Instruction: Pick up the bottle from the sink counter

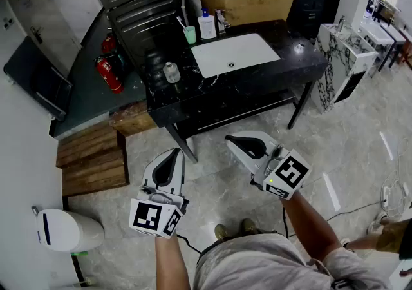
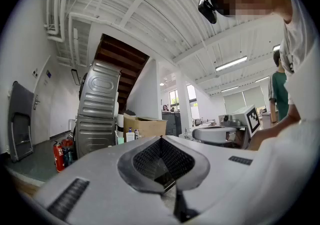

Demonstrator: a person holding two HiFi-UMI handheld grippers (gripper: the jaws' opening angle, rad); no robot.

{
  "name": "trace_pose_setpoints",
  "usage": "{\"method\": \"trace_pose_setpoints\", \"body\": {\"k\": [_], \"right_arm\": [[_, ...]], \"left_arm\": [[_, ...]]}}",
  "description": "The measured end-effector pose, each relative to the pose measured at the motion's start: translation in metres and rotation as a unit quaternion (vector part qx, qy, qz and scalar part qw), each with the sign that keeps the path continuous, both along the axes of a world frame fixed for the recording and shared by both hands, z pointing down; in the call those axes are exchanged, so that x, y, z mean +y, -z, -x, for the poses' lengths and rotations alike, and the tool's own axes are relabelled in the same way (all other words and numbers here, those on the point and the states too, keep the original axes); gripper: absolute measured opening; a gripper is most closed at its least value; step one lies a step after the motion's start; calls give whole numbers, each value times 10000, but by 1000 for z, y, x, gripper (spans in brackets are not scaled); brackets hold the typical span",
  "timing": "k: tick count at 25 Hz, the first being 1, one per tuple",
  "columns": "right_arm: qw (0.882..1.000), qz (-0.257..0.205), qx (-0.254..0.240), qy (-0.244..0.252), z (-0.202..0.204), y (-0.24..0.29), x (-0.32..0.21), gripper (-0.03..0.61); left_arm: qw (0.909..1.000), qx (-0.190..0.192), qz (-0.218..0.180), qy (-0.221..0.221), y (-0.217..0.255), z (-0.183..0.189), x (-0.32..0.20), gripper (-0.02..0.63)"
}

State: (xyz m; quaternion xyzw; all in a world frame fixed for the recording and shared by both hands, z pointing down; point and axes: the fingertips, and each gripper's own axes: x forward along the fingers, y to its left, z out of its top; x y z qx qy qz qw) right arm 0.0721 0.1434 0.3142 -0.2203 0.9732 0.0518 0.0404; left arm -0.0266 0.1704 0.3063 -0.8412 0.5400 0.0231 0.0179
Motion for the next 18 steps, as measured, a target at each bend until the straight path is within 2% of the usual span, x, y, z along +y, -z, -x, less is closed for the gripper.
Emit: {"method": "trace_pose_setpoints", "body": {"k": [18], "right_arm": [[9999, 65, 77, -28, 26, -5, -11, 0]], "left_arm": [[9999, 98, 4, -25, -7, 29, -12, 2]]}}
